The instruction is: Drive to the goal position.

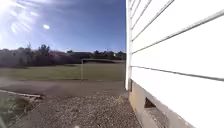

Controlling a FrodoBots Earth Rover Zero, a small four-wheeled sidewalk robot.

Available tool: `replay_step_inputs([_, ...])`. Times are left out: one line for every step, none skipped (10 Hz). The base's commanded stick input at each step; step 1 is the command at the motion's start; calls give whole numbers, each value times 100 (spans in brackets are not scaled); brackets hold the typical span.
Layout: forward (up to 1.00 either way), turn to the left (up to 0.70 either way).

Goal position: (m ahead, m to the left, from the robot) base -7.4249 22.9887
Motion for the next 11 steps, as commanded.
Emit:
replay_step_inputs([5, 0])
replay_step_inputs([5, 0])
replay_step_inputs([5, 0])
replay_step_inputs([5, 0])
replay_step_inputs([5, 0])
replay_step_inputs([5, 0])
replay_step_inputs([5, 0])
replay_step_inputs([5, 0])
replay_step_inputs([5, 0])
replay_step_inputs([5, 0])
replay_step_inputs([5, 0])
